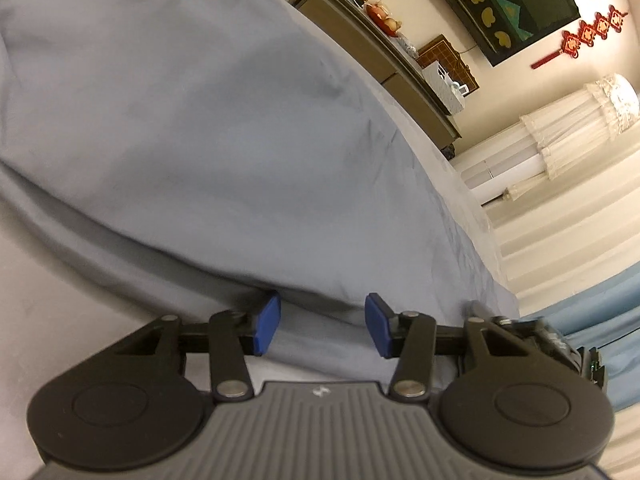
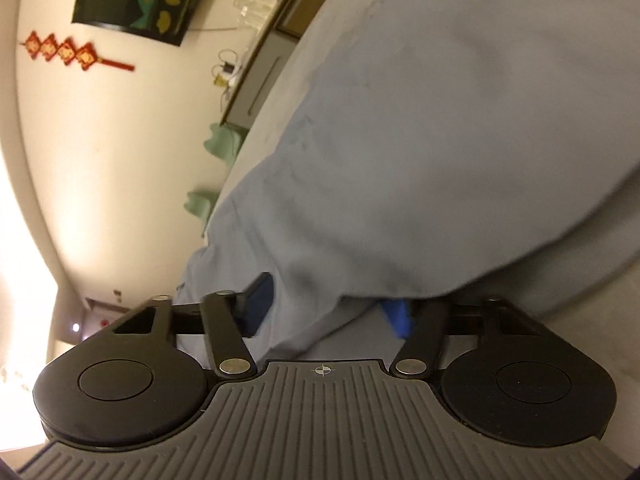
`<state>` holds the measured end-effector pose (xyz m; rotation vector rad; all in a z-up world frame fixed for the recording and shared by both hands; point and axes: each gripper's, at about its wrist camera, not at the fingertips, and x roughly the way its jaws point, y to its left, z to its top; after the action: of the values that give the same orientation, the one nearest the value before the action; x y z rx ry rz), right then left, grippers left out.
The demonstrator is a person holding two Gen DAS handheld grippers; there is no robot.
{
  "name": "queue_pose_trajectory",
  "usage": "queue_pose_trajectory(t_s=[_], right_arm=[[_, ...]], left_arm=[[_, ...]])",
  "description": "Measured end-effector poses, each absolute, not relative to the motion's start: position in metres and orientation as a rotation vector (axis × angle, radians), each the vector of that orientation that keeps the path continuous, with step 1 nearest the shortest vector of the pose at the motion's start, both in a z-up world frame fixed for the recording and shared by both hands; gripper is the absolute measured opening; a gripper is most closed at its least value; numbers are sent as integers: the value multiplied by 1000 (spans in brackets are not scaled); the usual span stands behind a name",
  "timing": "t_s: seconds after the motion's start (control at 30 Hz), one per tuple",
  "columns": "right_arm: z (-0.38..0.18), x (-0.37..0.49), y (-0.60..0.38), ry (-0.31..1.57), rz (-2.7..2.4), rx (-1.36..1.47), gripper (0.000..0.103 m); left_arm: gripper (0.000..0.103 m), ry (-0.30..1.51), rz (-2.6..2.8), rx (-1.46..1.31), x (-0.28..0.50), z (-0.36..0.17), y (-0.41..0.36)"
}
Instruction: Fold clothes
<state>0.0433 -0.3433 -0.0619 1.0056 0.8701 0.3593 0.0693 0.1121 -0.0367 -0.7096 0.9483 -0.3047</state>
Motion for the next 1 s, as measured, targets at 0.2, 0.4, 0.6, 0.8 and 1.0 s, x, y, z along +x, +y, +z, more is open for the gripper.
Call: queue_pose_trajectory(t_s=[0.2,0.4,0.6,0.8,1.0], right_arm=[[-47,-7,-335,820,388,711,2],[-51,-9,-318,861,388,517,2],[-50,-8,-329,860,392,548,1],[-58,-11,-361,843,415,757,38],[-55,-18,-394,800,302,869,61]], left_arm=[[60,914,-339,-811,51,-36,123],[55,975,-310,-843,61,-44,115],[1,996,-271,-853,54,-46,116],[1,940,-341,-827,-13,-58,122],[6,938,-315,-840,-13,-57,136]])
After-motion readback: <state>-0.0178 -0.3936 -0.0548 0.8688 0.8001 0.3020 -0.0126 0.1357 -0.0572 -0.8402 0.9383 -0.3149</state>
